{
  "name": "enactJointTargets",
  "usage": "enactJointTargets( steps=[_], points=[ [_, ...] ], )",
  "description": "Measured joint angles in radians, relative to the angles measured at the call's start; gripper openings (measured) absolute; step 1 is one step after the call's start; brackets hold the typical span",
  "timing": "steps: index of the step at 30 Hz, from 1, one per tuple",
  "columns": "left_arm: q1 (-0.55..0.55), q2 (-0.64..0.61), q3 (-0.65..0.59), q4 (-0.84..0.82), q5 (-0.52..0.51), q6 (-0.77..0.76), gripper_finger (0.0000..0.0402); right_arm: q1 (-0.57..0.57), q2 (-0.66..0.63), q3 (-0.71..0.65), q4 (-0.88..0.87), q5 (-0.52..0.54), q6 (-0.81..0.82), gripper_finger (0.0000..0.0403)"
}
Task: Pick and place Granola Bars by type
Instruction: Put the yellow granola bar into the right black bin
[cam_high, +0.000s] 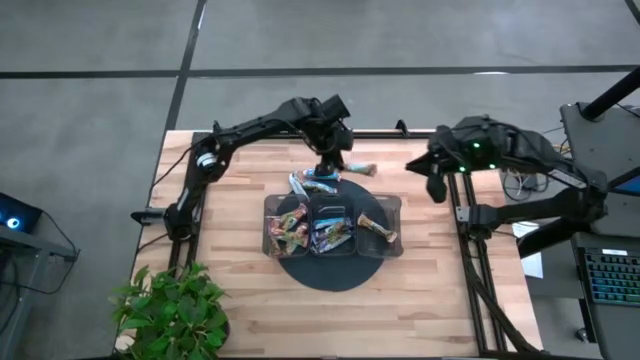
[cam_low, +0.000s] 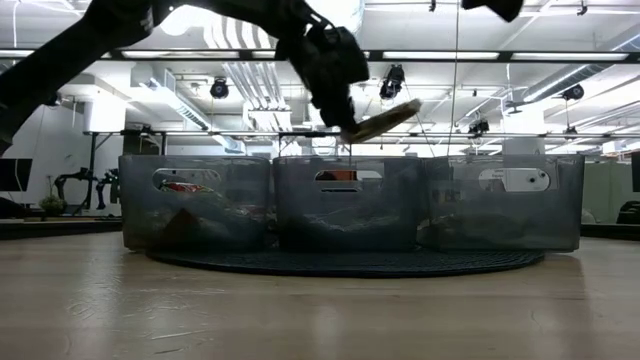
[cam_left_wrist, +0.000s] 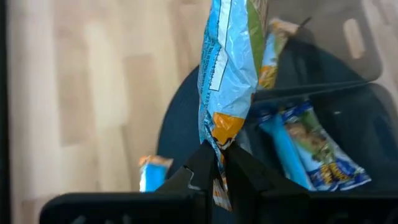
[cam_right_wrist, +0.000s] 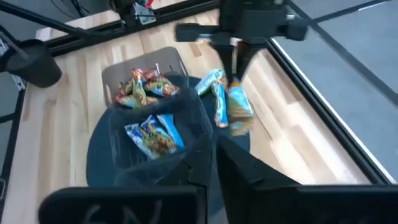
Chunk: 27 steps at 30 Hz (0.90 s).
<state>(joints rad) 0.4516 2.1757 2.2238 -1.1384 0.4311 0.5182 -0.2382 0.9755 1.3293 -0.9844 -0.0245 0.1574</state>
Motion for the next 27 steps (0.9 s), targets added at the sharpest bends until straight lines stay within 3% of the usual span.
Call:
enactJointTargets(
  steps=[9, 17, 27],
  points=[
    [-0.147, 0.0, 0.033, 0.065, 0.006, -0.042, 0.0014, 0.0, -0.102, 0.0, -0.169, 0.026, 0.057, 0.0012],
    [-0.258, 0.0, 0.043, 0.192, 0.023, -0.138, 0.0014, 0.0, -0.159, 0.0, -0.187, 0.039, 0.079, 0.0012],
    [-0.269, -0.002, -0.099, 0.378, -0.005, -0.318, 0.0014, 0.0, -0.155, -0.002, -0.187, 0.054, 0.07, 0.0012]
  ],
)
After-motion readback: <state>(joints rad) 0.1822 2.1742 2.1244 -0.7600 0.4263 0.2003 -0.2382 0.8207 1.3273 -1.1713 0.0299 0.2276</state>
